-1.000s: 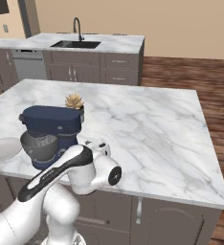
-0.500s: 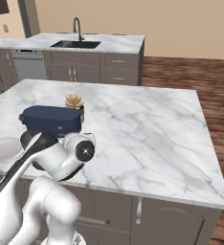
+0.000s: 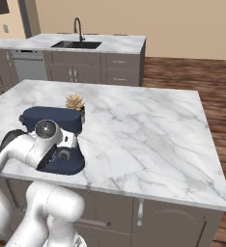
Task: Add butter and sugar cubes to the stand mixer bowl and then turn on the stand mixer to begin making frosting.
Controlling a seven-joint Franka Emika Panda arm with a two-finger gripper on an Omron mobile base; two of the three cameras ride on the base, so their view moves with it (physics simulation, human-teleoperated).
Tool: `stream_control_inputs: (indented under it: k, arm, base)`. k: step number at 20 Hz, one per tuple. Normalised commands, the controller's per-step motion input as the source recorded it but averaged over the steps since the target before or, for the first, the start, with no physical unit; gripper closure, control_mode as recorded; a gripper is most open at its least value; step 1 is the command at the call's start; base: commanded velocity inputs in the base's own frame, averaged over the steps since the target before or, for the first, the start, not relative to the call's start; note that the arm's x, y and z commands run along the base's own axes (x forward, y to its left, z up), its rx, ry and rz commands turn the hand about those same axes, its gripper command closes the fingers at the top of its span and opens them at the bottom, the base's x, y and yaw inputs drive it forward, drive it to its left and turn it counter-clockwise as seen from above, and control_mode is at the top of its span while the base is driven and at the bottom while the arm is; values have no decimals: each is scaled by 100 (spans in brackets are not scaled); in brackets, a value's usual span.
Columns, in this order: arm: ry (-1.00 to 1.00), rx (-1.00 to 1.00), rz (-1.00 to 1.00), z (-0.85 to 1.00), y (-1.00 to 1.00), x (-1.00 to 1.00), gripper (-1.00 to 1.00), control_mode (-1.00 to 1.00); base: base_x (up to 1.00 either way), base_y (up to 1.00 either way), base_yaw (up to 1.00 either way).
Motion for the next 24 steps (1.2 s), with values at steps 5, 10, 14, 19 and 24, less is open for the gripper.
stream_control_inputs:
  k: [5,10,14,19,24]
  arm:
    - [-5,-6,-18,-100,54,27,-100,-100]
    - [-20,-10,0,-89,24,27,-100,-100]
    - [-23,-8,0,-83,0,30,-100,-100]
    - [-22,-3,1,-51,-14,6,-100,-100]
    - [-10,0,1,0,-33,-69,-100,-100]
  base:
    - [0,0,0]
    - [0,0,0]
    - [0,0,0]
    - [0,0,0]
    - [0,0,0]
